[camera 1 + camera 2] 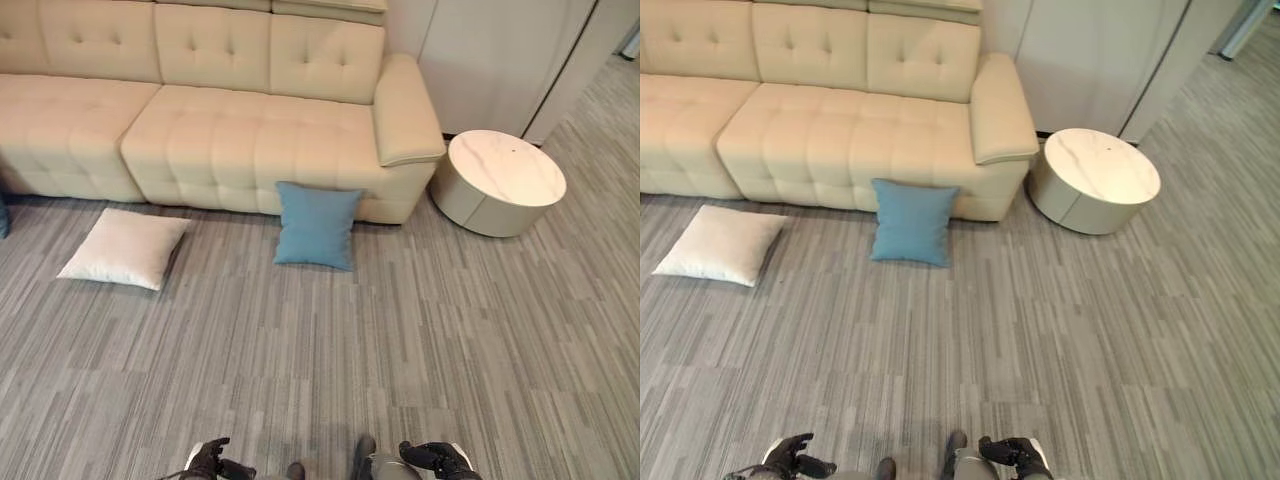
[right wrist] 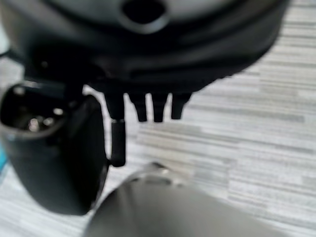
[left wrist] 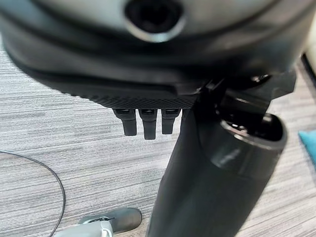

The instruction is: Pick up all the scattered cushions and arrange them neatly on the sofa.

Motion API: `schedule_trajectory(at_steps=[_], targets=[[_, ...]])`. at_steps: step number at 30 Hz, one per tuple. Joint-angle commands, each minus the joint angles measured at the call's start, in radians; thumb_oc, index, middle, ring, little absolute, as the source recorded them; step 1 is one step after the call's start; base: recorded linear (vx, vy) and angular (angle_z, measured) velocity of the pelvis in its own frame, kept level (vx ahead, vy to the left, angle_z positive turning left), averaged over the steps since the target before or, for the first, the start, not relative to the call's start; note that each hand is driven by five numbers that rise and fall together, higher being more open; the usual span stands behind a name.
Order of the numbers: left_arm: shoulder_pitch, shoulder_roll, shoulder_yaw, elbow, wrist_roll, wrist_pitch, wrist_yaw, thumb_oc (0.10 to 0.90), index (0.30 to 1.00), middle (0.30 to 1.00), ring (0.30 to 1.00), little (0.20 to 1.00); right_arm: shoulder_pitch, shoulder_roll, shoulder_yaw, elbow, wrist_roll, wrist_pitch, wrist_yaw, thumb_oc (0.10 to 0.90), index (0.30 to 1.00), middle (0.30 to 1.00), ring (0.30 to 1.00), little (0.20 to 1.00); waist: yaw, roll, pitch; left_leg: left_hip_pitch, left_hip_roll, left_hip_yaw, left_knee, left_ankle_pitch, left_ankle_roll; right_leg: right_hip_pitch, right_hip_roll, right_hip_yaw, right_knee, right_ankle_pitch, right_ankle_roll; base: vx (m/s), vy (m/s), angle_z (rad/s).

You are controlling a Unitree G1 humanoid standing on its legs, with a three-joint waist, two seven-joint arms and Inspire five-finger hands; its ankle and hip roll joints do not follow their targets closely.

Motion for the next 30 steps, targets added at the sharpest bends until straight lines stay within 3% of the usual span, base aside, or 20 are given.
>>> schedule_trajectory(at_steps=[1, 2, 4, 6, 7, 8, 10, 12, 15, 16, 17, 20, 22, 28, 29, 30], targets=[[-0.012, 0.005, 0.024, -0.026, 0.026, -0.031, 0.011, 0.8, 0.9, 0.9, 0.9, 0.9, -0.011, -0.057, 0.024, -0.01, -0.014, -0.002, -0.019, 0.8, 0.9, 0.9, 0.9, 0.9, 0.001, 0.015, 0.016, 0.031, 0.015, -0.138, 0.087, -0.132, -0.049, 0.094, 0.035, 0.014, -0.07, 0.061, 0.018, 0.5, -0.207, 0.36], [-0.008, 0.0, 0.026, -0.019, 0.031, -0.029, 0.011, 0.8, 0.9, 0.9, 0.9, 0.9, -0.006, -0.052, 0.028, -0.001, -0.013, -0.004, -0.017, 0.8, 0.9, 0.9, 0.9, 0.9, -0.003, 0.023, -0.011, 0.042, 0.045, -0.146, 0.101, -0.106, -0.075, 0.11, 0.062, 0.032, -0.055, 0.05, -0.012, 0.36, -0.154, 0.41], [-0.01, -0.006, 0.025, -0.019, 0.025, -0.03, 0.006, 0.8, 0.9, 0.9, 0.9, 0.9, -0.007, -0.052, 0.026, 0.007, -0.005, -0.01, -0.019, 0.8, 0.9, 0.9, 0.9, 0.9, -0.004, 0.029, -0.019, 0.025, 0.068, -0.145, 0.151, -0.059, -0.11, 0.147, 0.073, 0.012, -0.083, 0.041, -0.025, 0.36, -0.185, 0.46], [-0.021, -0.012, 0.018, -0.03, 0.015, -0.03, 0.003, 0.8, 0.9, 0.9, 0.9, 0.9, -0.015, -0.053, 0.026, -0.001, 0.012, -0.019, -0.02, 0.8, 0.9, 0.9, 0.9, 0.9, -0.003, 0.028, -0.008, -0.045, 0.089, -0.125, 0.293, 0.025, -0.146, 0.191, 0.081, 0.012, -0.099, 0.019, -0.05, 0.18, -0.122, 0.36], [-0.022, -0.012, 0.018, -0.03, 0.015, -0.029, 0.003, 0.8, 0.9, 0.9, 0.9, 0.9, -0.015, -0.053, 0.026, -0.001, 0.012, -0.019, -0.02, 0.8, 0.9, 0.9, 0.9, 0.9, -0.004, 0.029, -0.009, -0.049, 0.089, -0.126, 0.299, 0.022, -0.147, 0.19, 0.082, 0.011, -0.099, 0.019, -0.05, 0.15, -0.135, 0.1], [-0.037, -0.017, 0.008, -0.043, 0.001, -0.025, 0.001, 0.8, 0.9, 0.9, 0.9, 0.9, -0.03, -0.06, 0.028, -0.002, 0.023, -0.022, -0.024, 0.8, 0.9, 0.9, 0.9, 0.9, 0.009, 0.014, 0.02, -0.132, 0.093, -0.099, 0.445, 0.06, -0.146, 0.226, 0.08, 0.011, -0.105, -0.001, -0.077, 0.14, -0.127, 0.02], [-0.043, -0.016, 0.0, -0.049, 0.0, -0.024, 0.003, 0.8, 0.9, 0.9, 0.9, 0.9, -0.033, -0.066, 0.028, 0.006, 0.03, -0.018, -0.026, 0.8, 0.9, 0.9, 0.9, 0.9, 0.019, -0.003, 0.038, -0.196, 0.109, -0.05, 0.514, 0.057, -0.136, 0.257, 0.071, 0.006, -0.113, -0.02, -0.09, 0.18, -0.123, -0.11], [-0.048, -0.018, -0.009, -0.054, -0.01, -0.028, 0.004, 0.8, 0.9, 0.9, 0.9, 0.9, -0.039, -0.072, 0.029, 0.013, 0.035, -0.017, -0.028, 0.8, 0.9, 0.9, 0.9, 0.9, 0.04, -0.014, 0.042, -0.263, 0.075, -0.019, 0.433, -0.015, -0.117, 0.302, 0.069, 0.006, -0.124, -0.049, -0.081, 0.32, -0.047, -0.09], [-0.046, -0.022, -0.012, -0.05, -0.008, -0.029, 0.005, 0.8, 0.9, 0.9, 0.9, 0.9, -0.036, -0.075, 0.032, 0.019, 0.031, -0.018, -0.026, 0.8, 0.9, 0.9, 0.9, 0.9, 0.044, -0.011, 0.037, -0.282, 0.058, 0.007, 0.324, -0.031, -0.116, 0.331, 0.071, 0.0, -0.137, -0.075, -0.072, 0.24, 0.018, 0.05], [-0.044, -0.024, -0.014, -0.049, -0.003, -0.028, 0.003, 0.8, 0.9, 0.9, 0.9, 0.9, -0.035, -0.076, 0.029, 0.02, 0.031, -0.017, -0.027, 0.8, 0.9, 0.9, 0.9, 0.9, 0.048, -0.008, 0.035, -0.303, 0.053, 0.03, 0.276, -0.01, -0.118, 0.35, 0.076, -0.006, -0.145, -0.085, -0.071, 0.26, 0.058, 0.14], [-0.038, -0.023, -0.015, -0.048, 0.009, -0.027, 0.002, 0.8, 0.9, 0.9, 0.9, 0.9, -0.031, -0.076, 0.025, 0.018, 0.031, -0.016, -0.03, 0.8, 0.9, 0.9, 0.9, 0.9, 0.059, 0.006, 0.03, -0.341, 0.044, 0.055, 0.183, 0.061, -0.121, 0.383, 0.1, -0.002, -0.155, -0.104, -0.07, 0.26, 0.058, 0.21], [-0.03, -0.023, -0.012, -0.048, 0.008, -0.028, 0.001, 0.8, 0.9, 0.9, 0.9, 0.9, -0.029, -0.072, 0.024, 0.019, 0.03, -0.014, -0.032, 0.8, 0.9, 0.9, 0.9, 0.9, 0.078, 0.015, 0.029, -0.362, 0.025, 0.052, 0.117, 0.116, -0.121, 0.415, 0.117, 0.016, -0.151, -0.121, -0.067, 0.29, 0.094, 0.13], [-0.024, -0.02, -0.007, -0.047, 0.001, -0.03, 0.004, 0.8, 0.9, 0.9, 0.9, 0.9, -0.026, -0.069, 0.027, 0.021, 0.022, -0.012, -0.036, 0.8, 0.9, 0.9, 0.9, 0.9, 0.094, 0.019, 0.027, -0.385, 0.01, 0.035, 0.106, 0.144, -0.125, 0.439, 0.127, 0.038, -0.139, -0.136, -0.067, 0.28, 0.127, -0.17], [-0.001, -0.011, 0.026, -0.023, -0.008, -0.027, 0.003, 0.8, 0.9, 0.9, 0.9, 0.9, -0.004, -0.046, 0.017, 0.037, -0.002, -0.007, -0.03, 0.8, 0.9, 0.9, 0.9, 0.9, 0.11, -0.015, -0.014, -0.331, -0.02, -0.008, 0.13, 0.086, -0.075, 0.438, 0.079, 0.064, -0.022, -0.133, -0.018, 0.29, 0.201, -0.3], [-0.002, -0.004, 0.025, -0.027, -0.005, -0.026, 0.001, 0.8, 0.9, 0.9, 0.9, 0.9, -0.002, -0.043, 0.013, 0.034, 0.001, -0.007, -0.026, 0.8, 0.9, 0.9, 0.9, 0.9, 0.111, -0.022, -0.02, -0.306, -0.029, -0.013, 0.134, 0.06, -0.053, 0.399, 0.05, 0.066, 0.083, -0.078, 0.012, 0.15, 0.15, 0.08], [-0.002, -0.004, 0.025, -0.027, -0.005, -0.026, 0.001, 0.8, 0.9, 0.9, 0.9, 0.9, -0.002, -0.043, 0.013, 0.034, 0.001, -0.007, -0.026, 0.8, 0.9, 0.9, 0.9, 0.9, 0.112, -0.022, -0.021, -0.307, -0.029, -0.013, 0.135, 0.06, -0.053, 0.398, 0.05, 0.067, 0.085, -0.079, 0.012, 0.24, 0.294, 0.05]])
